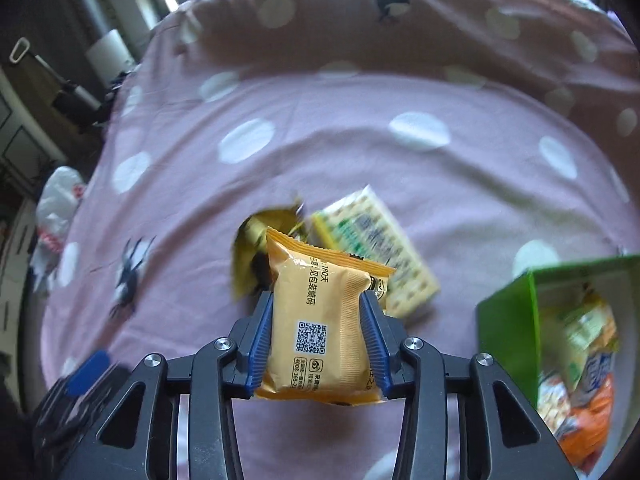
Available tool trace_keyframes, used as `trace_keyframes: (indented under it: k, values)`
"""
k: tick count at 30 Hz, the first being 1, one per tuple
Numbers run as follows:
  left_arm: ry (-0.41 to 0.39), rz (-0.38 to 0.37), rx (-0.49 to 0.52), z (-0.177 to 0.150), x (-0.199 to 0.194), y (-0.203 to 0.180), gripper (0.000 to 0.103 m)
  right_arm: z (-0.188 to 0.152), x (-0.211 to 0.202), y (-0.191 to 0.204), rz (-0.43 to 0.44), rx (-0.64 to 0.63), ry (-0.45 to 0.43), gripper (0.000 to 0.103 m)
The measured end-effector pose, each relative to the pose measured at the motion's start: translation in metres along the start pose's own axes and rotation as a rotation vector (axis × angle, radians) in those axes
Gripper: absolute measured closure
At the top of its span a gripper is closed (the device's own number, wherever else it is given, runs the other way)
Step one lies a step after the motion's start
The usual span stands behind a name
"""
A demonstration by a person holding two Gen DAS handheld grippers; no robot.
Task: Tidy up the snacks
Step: 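Carry the yellow packet over the box and open the right gripper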
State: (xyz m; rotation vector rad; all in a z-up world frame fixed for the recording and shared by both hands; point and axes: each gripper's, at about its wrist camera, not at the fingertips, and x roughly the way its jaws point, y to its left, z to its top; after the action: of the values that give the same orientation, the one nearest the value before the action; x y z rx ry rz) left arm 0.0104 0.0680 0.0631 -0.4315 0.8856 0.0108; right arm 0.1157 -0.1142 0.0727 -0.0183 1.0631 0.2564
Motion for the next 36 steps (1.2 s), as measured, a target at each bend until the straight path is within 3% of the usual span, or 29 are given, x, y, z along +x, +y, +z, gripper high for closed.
trace_keyframes:
  k: [5,9,11,16,22,29,32,36]
  values:
    - [0.061,-0.125,0.013,-0.002,-0.003,-0.003,0.043,-0.035,-0.021,0.005,0.148,0.014,-0.003,0.060]
    - [0.133,-0.325,0.138,-0.016,-0.012,-0.033,0.043,-0.052,-0.034,-0.006,0.228,0.079,-0.013,0.060]
    - [0.140,-0.391,0.207,-0.024,-0.020,-0.052,0.043,-0.058,-0.044,-0.015,0.226,0.109,-0.042,0.060]
    - [0.130,-0.465,0.308,-0.038,-0.036,-0.106,0.045,-0.074,-0.086,-0.042,0.224,0.173,-0.145,0.060]
    - [0.137,-0.544,0.409,-0.049,-0.041,-0.177,0.044,-0.093,-0.139,-0.098,0.102,0.280,-0.293,0.060]
    - [0.137,-0.507,0.462,-0.048,-0.022,-0.212,0.045,-0.101,-0.150,-0.158,-0.209,0.398,-0.341,0.059]
    - [0.129,-0.456,0.437,-0.038,-0.010,-0.202,0.045,-0.095,-0.136,-0.172,-0.220,0.406,-0.283,0.057]
    - [0.084,-0.376,0.330,-0.008,0.000,-0.169,0.042,-0.086,-0.123,-0.165,-0.154,0.400,-0.246,0.050]
